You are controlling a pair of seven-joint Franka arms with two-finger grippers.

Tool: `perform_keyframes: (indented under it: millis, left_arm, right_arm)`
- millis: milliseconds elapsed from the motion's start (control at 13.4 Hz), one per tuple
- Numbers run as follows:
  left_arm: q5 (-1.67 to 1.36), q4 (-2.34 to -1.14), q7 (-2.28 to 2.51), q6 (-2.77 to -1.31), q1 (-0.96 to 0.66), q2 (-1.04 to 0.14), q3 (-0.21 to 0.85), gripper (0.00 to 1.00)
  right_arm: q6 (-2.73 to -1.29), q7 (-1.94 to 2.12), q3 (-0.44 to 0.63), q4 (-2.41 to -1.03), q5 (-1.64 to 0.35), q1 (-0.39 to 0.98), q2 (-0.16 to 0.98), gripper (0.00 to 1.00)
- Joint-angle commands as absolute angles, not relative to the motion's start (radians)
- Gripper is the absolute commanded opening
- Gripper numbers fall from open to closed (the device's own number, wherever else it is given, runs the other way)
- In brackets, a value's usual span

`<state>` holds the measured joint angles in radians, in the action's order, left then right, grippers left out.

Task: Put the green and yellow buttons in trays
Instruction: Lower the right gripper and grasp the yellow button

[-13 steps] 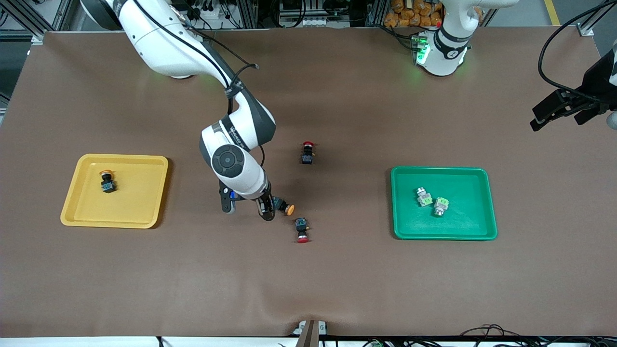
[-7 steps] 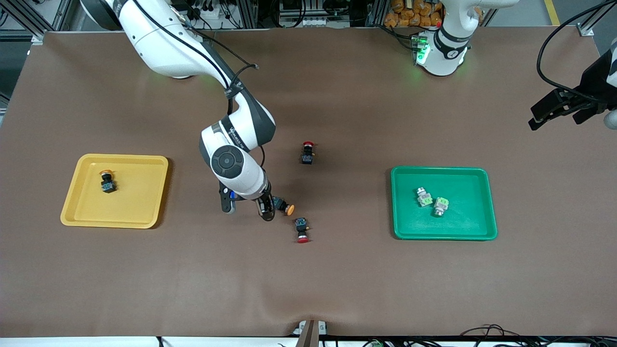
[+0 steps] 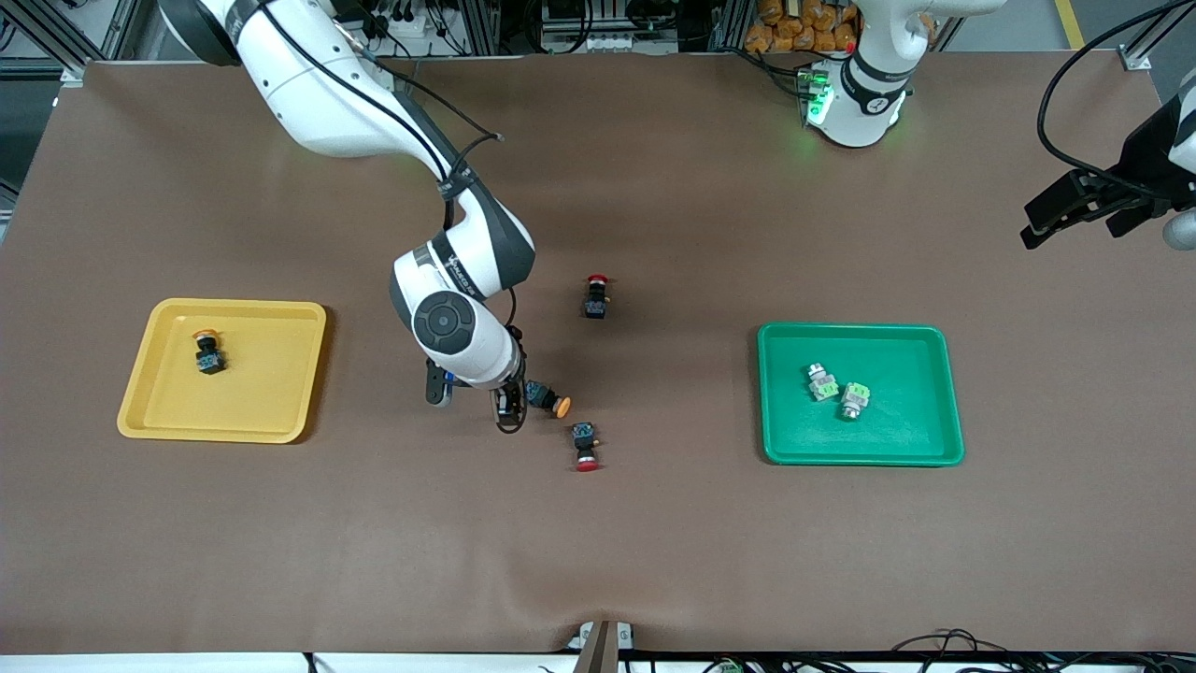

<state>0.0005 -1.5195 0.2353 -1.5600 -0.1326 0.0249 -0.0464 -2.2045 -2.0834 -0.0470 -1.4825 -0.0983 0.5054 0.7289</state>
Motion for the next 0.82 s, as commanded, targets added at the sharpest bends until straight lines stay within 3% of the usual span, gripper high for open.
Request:
perform_keyframes:
  millis: [0,744]
  left_arm:
    - [-0.008,-1.523,0.218,-1.543,-0.132,0.043,-0.044,1.0]
    - [-0.008,-1.525,0.221,-1.531,-0.133,0.043,-0.044,1.0]
  right_arm:
    - [-2.258,-2.166,-0.054,-1.46,-0.104,0.508,0.77,1.0]
    - [-2.316,-2.192,-0.057,-1.454,-0.112,0.525,0.841,1.0]
